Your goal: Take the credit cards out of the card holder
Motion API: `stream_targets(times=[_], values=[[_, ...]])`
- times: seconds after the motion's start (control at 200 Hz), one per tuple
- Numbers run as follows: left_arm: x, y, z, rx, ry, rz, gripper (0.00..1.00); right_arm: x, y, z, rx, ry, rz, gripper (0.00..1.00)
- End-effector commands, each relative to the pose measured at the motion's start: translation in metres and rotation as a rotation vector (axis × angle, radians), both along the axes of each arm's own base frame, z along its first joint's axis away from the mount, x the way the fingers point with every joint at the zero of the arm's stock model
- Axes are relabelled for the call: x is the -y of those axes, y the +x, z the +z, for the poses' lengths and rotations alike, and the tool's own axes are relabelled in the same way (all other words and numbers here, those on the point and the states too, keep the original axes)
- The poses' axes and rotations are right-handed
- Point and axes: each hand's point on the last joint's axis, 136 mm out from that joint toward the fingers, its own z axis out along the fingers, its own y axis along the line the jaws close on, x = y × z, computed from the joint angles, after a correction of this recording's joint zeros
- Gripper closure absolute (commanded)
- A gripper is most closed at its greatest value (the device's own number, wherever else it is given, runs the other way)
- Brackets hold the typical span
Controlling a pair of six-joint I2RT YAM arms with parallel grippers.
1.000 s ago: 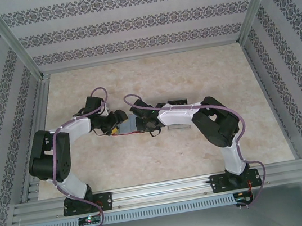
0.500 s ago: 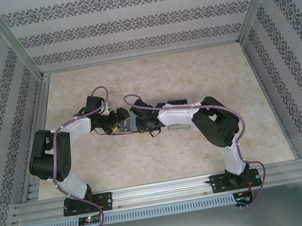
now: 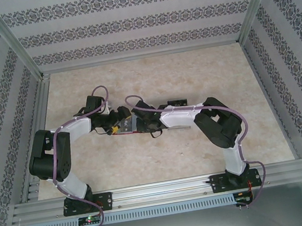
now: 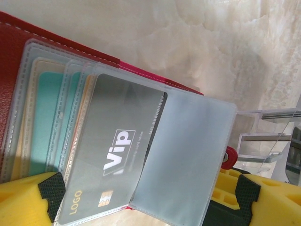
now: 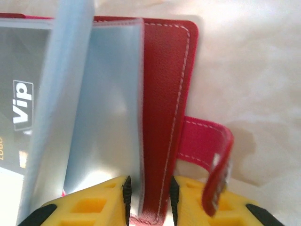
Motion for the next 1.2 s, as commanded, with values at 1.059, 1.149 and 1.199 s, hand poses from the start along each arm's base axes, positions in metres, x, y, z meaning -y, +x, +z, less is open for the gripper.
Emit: stream_targets(times=[1.059,1.149,1.199], values=[[-0.039,-0.005,-0.03,-0.15,0.153,0.088,0.79,-0.046,0.027,0.024,-0.068,0.291,0.064,0.79],[-0.039,-0.008,-0.036,-0.168,0.157,0.085,0.8,-0.047,0.028,0.019,-0.09,0.316,0.06,0.78],[-0.041,-0.009,-0.038,-0.178,0.163,0.089,0.8,-0.048,0.028,0.018,-0.098,0.33,0.062,0.79]])
